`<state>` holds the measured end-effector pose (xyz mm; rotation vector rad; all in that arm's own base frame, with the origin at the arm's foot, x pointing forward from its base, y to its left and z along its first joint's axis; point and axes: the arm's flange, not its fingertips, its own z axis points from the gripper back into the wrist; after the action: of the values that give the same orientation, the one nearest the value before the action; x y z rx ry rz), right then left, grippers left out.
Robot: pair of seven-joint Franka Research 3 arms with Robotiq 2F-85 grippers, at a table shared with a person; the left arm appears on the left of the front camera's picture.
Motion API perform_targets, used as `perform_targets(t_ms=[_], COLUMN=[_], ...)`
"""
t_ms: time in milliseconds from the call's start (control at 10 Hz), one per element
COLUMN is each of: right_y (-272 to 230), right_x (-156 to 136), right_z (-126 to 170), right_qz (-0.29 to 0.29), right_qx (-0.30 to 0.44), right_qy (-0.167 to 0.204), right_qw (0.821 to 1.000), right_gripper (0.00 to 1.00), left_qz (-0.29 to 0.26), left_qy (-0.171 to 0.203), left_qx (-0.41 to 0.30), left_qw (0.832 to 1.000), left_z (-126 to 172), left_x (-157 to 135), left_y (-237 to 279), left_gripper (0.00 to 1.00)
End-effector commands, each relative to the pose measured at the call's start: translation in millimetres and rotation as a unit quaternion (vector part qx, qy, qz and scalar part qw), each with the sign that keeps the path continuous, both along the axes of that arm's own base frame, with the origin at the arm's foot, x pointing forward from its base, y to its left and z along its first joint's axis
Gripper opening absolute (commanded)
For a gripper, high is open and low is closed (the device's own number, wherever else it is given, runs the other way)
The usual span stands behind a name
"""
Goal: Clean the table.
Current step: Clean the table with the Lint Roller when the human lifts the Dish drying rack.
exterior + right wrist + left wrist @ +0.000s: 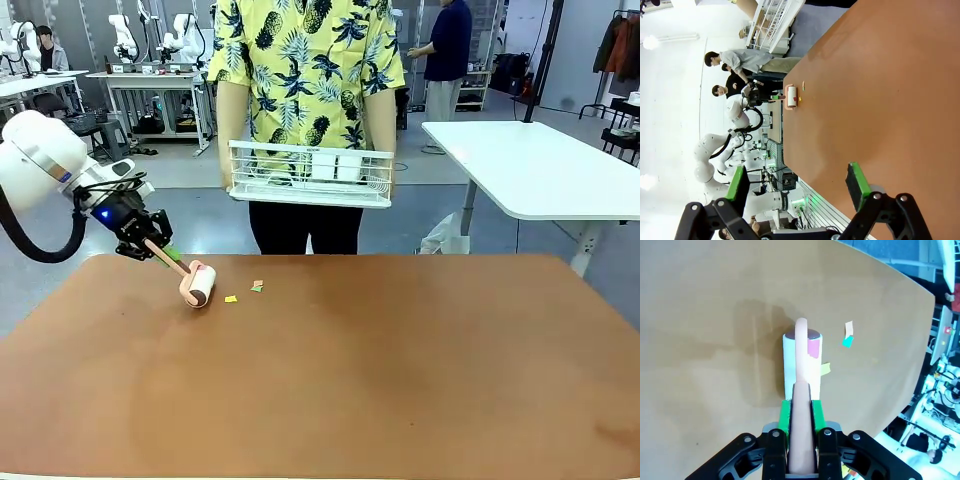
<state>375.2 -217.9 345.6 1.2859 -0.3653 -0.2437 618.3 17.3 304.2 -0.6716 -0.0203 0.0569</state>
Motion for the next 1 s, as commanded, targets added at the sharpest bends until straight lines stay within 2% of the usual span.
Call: perform_targets(t_ms=[0, 300, 700, 900], right_y=[5, 5, 5, 5], right_x=[-4, -4, -4, -4], right_z=[2, 2, 2, 2], right_qz=[-0.007, -0.007, -0.007, -0.007], right_qx=[-0.002, -0.002, -0.002, -0.002], right_qy=[-0.002, -0.002, -0.002, -0.002], right_qw=[1.0, 1.0, 1.0, 1.0], right_gripper=[1.0, 1.0, 1.0, 1.0], left_qz=[0.002, 0.024, -0.033, 0.003], left_qy=[-0.012, -0.005, -0.003, 0.014], left_qx=[-0.023, -0.032, -0.016, -0.002], left_qw=[1.0, 0.999, 0.999, 1.0], left_z=[-16, -27, -34, -41], left_x=[4, 2, 2, 11], left_y=[-2, -16, -90, -128], left_gripper=[0.21, 0.21, 0.21, 0.21])
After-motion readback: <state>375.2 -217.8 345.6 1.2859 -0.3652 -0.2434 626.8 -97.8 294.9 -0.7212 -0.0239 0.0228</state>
